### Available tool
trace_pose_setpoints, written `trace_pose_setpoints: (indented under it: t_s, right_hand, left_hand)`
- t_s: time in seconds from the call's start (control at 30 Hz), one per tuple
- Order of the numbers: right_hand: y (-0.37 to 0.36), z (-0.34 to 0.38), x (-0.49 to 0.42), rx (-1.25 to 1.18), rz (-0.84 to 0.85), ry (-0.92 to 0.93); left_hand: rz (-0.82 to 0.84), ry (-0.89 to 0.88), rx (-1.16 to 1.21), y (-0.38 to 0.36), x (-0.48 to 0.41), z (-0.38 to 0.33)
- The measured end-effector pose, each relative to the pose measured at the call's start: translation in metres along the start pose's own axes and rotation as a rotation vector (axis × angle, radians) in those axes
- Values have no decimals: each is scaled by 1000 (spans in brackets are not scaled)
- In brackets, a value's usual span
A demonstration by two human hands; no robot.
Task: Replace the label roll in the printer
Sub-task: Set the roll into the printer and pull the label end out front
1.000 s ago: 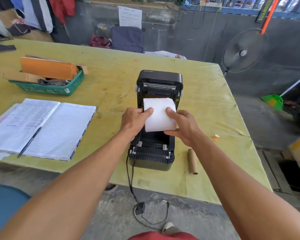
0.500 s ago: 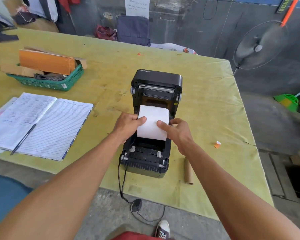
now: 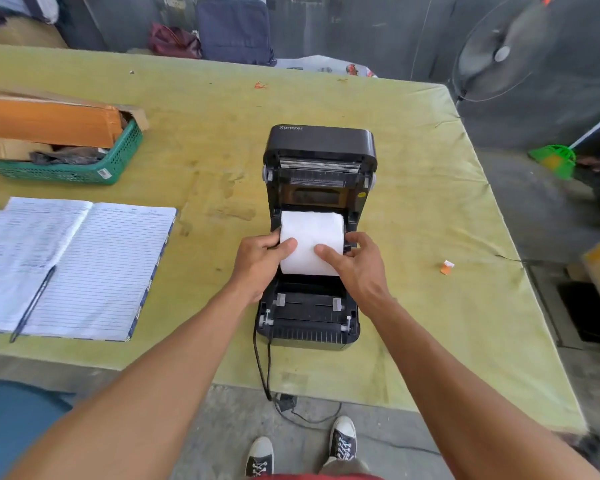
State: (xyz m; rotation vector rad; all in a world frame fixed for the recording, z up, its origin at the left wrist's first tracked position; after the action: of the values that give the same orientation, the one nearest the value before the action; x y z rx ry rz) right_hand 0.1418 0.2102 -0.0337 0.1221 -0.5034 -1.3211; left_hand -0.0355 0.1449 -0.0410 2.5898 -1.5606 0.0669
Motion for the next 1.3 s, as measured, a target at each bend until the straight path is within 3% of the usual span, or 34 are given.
trace_pose_setpoints:
  t_s: [0.57,1.3]
  right_hand:
    - [-3,0,3,-9,-58,16]
    - [-7,-17,-6,109,-31,-40]
  left_hand:
    - [-29,-88,-168,-6,-1,-2]
    - [-75,52,-309,-4,6,8]
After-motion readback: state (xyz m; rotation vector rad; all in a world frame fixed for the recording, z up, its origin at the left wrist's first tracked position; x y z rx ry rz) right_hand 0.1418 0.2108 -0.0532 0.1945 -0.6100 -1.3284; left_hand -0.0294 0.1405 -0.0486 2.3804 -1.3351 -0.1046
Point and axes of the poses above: each hand's wrist, its own x-axis away from the middle knuckle, its own y-axis out of the back of the hand, z = x × y, the point moved 3 cm from there along -x, towards the middle knuckle, and after that the axes turned 6 degrees about -y, right-handed, at the moved point
